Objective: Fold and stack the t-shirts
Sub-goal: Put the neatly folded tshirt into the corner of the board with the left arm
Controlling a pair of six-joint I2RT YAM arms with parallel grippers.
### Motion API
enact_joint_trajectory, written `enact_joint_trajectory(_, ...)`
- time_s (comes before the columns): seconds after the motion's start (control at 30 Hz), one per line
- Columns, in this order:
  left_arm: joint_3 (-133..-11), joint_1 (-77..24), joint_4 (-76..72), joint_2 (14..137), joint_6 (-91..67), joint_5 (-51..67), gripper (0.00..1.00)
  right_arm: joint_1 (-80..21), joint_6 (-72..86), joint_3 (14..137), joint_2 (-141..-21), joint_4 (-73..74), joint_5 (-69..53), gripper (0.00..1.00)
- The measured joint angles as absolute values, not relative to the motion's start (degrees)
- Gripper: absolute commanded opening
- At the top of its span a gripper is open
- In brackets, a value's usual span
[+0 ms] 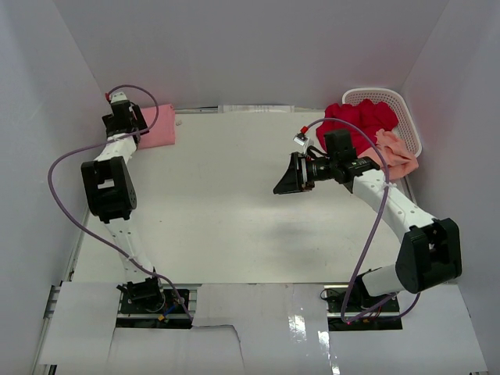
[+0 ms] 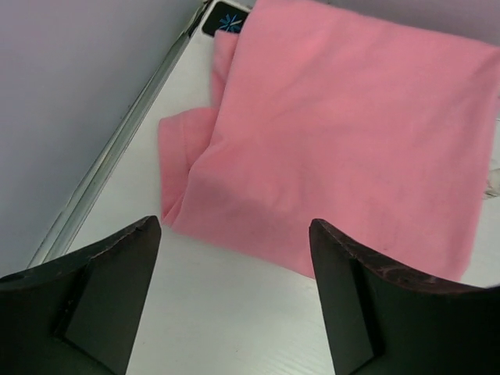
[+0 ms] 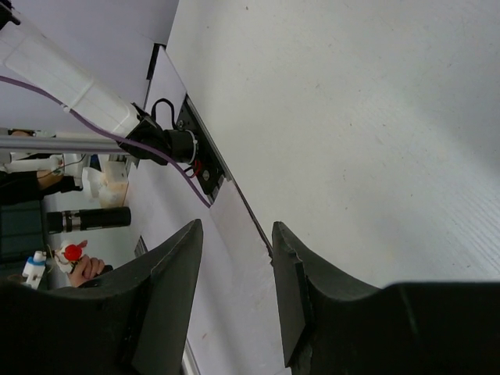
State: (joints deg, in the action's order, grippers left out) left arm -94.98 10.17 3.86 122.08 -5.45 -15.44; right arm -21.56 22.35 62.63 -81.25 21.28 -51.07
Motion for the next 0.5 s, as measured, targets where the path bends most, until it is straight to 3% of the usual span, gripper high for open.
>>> enact_joint_trajectory(0.33,-94.96,10.57,-0.45,125.86,-8.93,-16.12,0.91,-21.78,22.33,62.00,-79.22,21.21,-50.89,0.48)
enact_joint_trajectory(0.43,-94.96,10.70,-2.09,126.72,-10.68,-14.68,0.49,-21.78,22.33,62.00,-79.22,21.21,-50.72,0.48)
enact_joint_trajectory(0.47,-95.00,10.81,-2.52,127.09,-11.09,-14.26,0.29,-21.78,22.33,62.00,-79.24,21.23,-50.70,0.48)
enact_joint_trajectory(0.5,-95.11,10.85,-2.72,127.42,-11.81,-14.04,0.20,-21.78,22.33,62.00,-79.24,21.21,-50.70,0.48)
